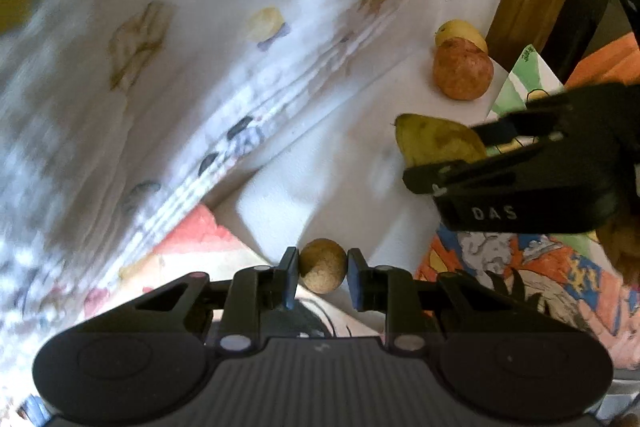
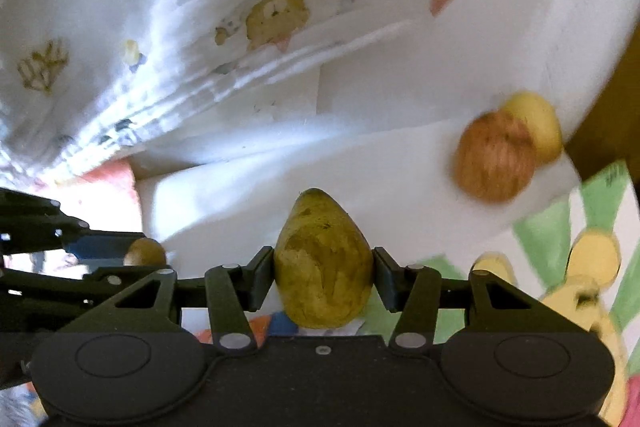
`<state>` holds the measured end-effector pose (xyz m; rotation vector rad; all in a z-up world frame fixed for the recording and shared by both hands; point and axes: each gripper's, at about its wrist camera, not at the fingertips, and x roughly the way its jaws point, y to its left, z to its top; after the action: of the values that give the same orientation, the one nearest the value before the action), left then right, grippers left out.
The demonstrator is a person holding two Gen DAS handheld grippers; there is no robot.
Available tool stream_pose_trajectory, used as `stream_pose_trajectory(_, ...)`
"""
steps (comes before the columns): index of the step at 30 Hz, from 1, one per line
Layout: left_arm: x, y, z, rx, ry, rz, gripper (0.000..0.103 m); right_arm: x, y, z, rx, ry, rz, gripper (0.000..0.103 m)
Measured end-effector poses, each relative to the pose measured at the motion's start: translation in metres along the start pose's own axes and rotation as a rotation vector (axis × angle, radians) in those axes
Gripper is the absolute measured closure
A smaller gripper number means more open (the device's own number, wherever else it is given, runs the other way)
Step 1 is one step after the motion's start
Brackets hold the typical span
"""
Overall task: Organize fruits
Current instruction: 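Carry the small brown fruit with the left tool while the right tool carries the pear over the tray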
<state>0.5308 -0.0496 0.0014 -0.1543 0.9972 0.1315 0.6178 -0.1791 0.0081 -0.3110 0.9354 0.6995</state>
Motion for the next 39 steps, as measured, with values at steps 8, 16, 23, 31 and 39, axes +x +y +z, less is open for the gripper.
stream_pose_trajectory(8, -0.017, 0.014, -0.013, -0.050, 0.039, -0.048, 0.075, -0.024, 0.013, -0.032, 0.173, 0.008, 0.034, 0.049)
stream_pose_trajectory(16, -0.046, 0.024, -0.027, -0.057, 0.030, -0.101, 0.075, -0.063, 0.025, -0.046, 0.314, -0.059, 0.034, 0.049)
stream_pose_trajectory(23, -0.077, 0.026, -0.036, -0.025, 0.016, -0.137, 0.075, -0.109, 0.047, -0.069, 0.425, -0.153, -0.029, 0.049)
stream_pose_trajectory(31, -0.108, 0.020, -0.048, 0.047, 0.004, -0.182, 0.075, -0.158, 0.074, -0.105, 0.534, -0.214, -0.121, 0.049)
stream_pose_trajectory(39, -0.136, 0.011, -0.072, 0.130, 0.013, -0.243, 0.075, -0.200, 0.110, -0.154, 0.630, -0.245, -0.230, 0.049)
